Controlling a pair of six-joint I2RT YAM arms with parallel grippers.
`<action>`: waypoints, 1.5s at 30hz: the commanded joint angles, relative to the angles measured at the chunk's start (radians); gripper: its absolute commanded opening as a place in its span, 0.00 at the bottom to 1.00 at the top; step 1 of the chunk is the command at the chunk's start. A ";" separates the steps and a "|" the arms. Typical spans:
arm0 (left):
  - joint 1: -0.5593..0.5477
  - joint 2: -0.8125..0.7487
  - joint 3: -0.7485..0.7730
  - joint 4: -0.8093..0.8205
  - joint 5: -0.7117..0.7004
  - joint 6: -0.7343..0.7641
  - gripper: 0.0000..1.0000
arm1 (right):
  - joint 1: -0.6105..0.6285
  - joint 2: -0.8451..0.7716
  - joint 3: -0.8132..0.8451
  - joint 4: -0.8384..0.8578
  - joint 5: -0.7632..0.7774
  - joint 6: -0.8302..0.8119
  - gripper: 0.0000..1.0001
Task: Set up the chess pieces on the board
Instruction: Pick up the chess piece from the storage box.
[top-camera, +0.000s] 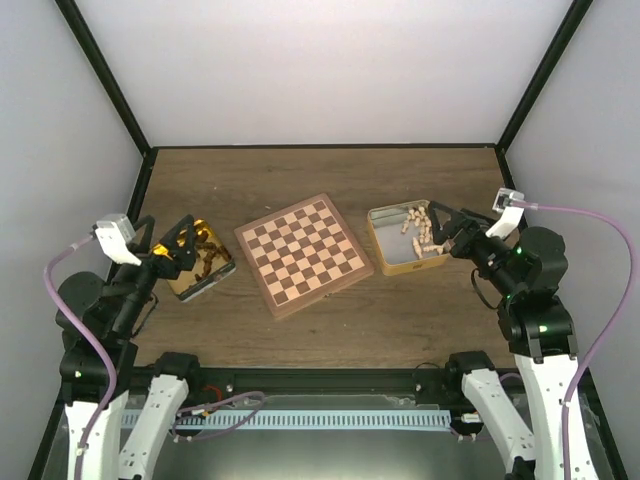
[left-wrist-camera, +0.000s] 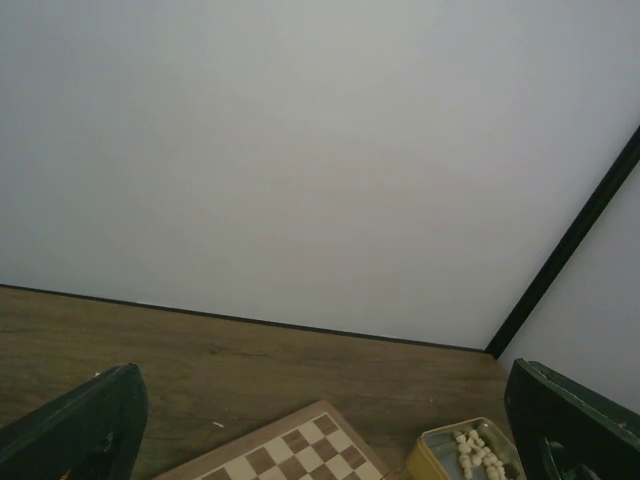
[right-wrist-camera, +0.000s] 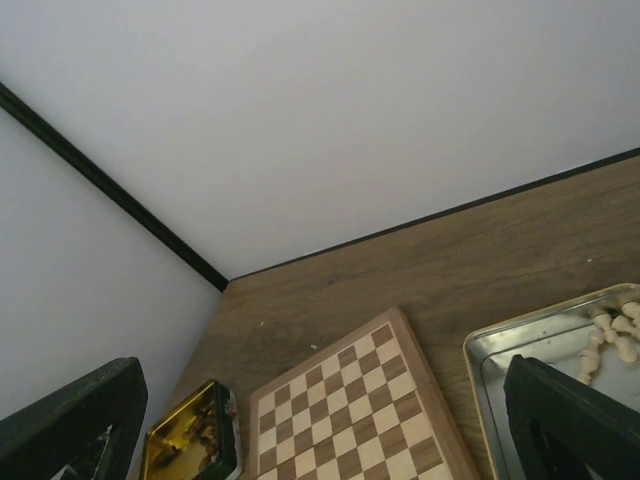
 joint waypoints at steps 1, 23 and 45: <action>0.020 -0.025 -0.013 0.036 0.092 -0.036 1.00 | -0.023 -0.014 -0.013 0.019 -0.106 0.027 1.00; 0.033 -0.016 -0.326 0.347 0.298 -0.142 1.00 | -0.034 0.354 -0.098 0.121 -0.171 -0.053 0.75; 0.033 0.313 -0.318 0.594 0.172 -0.025 1.00 | 0.062 1.147 0.173 0.138 0.334 -0.097 0.33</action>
